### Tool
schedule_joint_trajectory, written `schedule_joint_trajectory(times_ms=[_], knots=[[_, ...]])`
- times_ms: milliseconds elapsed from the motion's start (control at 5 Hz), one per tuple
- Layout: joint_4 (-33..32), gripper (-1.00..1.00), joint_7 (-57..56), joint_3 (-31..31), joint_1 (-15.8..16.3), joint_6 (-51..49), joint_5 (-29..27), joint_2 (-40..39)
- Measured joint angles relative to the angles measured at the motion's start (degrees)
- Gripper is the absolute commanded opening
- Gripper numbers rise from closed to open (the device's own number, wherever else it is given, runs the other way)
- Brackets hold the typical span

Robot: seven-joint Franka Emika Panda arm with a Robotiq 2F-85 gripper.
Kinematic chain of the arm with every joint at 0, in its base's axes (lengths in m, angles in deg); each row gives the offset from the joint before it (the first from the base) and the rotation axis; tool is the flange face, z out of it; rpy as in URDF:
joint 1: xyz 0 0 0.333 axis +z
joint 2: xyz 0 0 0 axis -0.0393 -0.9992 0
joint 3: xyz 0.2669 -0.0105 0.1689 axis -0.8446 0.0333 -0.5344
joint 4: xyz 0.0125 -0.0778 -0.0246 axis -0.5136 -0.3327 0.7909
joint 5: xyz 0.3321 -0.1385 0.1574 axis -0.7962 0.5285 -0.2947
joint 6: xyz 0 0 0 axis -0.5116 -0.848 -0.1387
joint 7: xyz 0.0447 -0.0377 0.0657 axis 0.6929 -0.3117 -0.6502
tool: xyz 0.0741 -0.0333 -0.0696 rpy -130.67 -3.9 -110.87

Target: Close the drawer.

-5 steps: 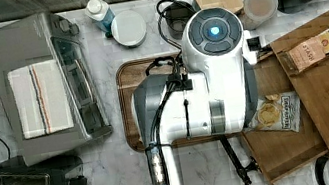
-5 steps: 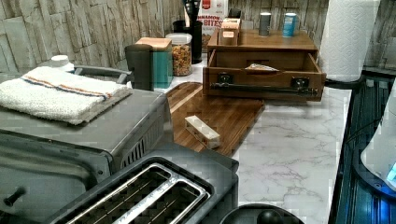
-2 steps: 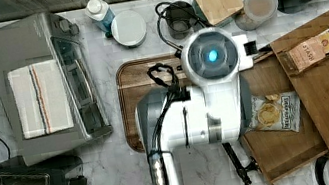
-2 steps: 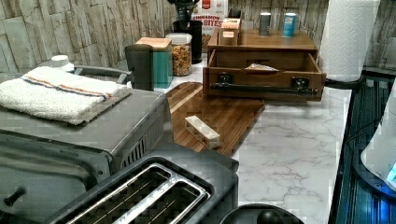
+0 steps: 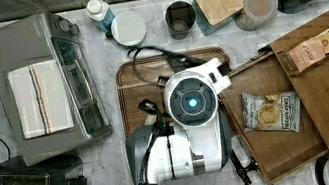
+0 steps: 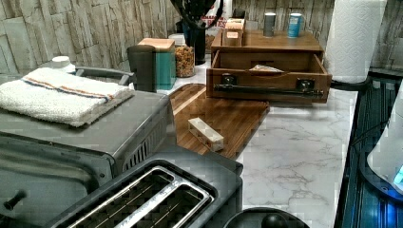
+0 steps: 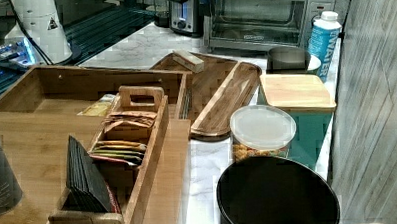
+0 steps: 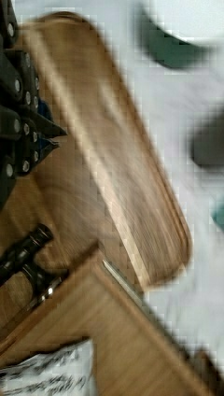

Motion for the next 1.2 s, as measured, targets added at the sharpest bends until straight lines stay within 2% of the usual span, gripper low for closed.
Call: schedule_joint_trajectory(times_ms=[200, 600, 1000, 1200], knots=[[-0.56, -1.00, -16.67, -0.01, 1.87, -4.90, -1.26, -1.00], [-6.49, -1.00, -30.75, 0.11, 2.34, 5.18, -0.83, 0.00], [-13.65, -1.00, -31.42, 1.02, 1.09, 10.04, -0.70, 0.37], [-17.46, -1.00, -31.42, 1.89, 0.71, 12.23, 3.14, 0.80]])
